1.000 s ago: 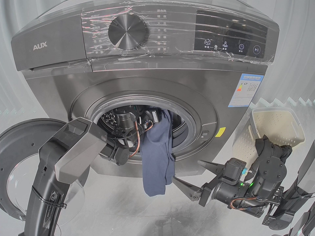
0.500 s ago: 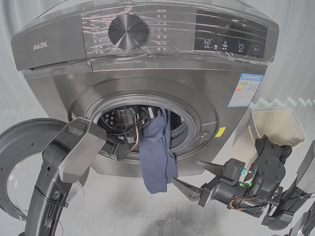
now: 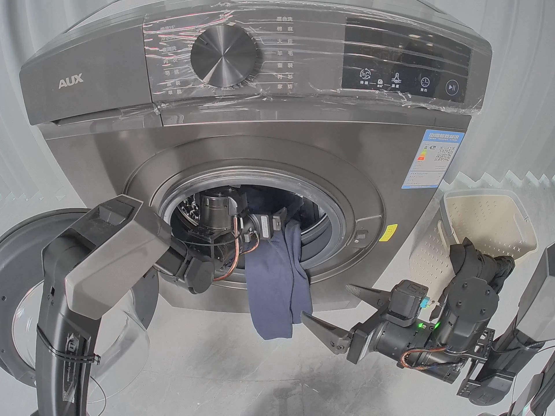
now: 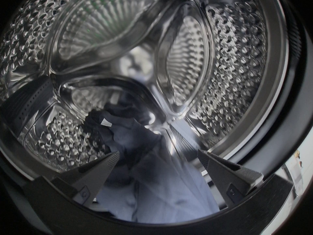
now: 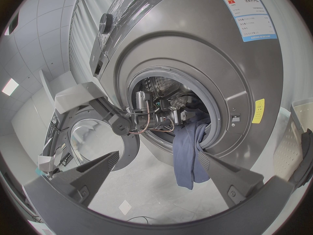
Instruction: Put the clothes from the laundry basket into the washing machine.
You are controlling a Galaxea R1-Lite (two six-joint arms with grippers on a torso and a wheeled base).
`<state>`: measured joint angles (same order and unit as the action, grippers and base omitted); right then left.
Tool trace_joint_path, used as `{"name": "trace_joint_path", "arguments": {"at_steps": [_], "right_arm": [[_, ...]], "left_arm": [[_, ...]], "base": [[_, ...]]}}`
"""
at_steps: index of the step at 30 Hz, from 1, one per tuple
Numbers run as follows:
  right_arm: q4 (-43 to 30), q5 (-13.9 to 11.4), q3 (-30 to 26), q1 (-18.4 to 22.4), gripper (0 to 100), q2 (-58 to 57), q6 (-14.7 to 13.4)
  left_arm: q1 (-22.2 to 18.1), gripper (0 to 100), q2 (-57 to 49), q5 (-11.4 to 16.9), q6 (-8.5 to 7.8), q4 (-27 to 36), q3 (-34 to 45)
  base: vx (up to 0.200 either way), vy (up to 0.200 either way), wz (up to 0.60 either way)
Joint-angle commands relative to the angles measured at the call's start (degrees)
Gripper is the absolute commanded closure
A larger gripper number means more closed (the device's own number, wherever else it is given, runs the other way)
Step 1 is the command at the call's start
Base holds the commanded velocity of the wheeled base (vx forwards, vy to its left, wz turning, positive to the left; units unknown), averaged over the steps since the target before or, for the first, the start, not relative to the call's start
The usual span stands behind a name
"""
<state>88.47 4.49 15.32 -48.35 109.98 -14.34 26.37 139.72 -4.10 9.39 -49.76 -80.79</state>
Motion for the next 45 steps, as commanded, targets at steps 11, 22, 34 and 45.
{"name": "trace_joint_path", "arguments": {"at_steps": [11, 22, 34, 45], "right_arm": [[0.04, 0.0, 0.15, -0.26, 0, 0.49, 0.01], [0.04, 0.0, 0.15, -0.08, 0, 0.58, 0.1], [0.04, 0.0, 0.58, -0.34, 0, 0.58, 0.1], [0.04, 0.0, 1.46, 0.1, 0, 0.49, 0.19]], "left_arm": [[3.87, 0, -2.34, 4.8, -0.6, 0.37, 11.88], [3.87, 0, 1.79, 4.01, -3.41, -0.25, 8.63], [3.51, 100, 3.37, 4.01, -1.83, -2.71, 6.26], [0.09, 100, 3.28, -1.27, -0.25, -6.31, -3.06]], "base": [[0.0, 0.0, 0.0], [0.0, 0.0, 0.0], [0.0, 0.0, 0.0], [0.0, 0.0, 0.0]]}}
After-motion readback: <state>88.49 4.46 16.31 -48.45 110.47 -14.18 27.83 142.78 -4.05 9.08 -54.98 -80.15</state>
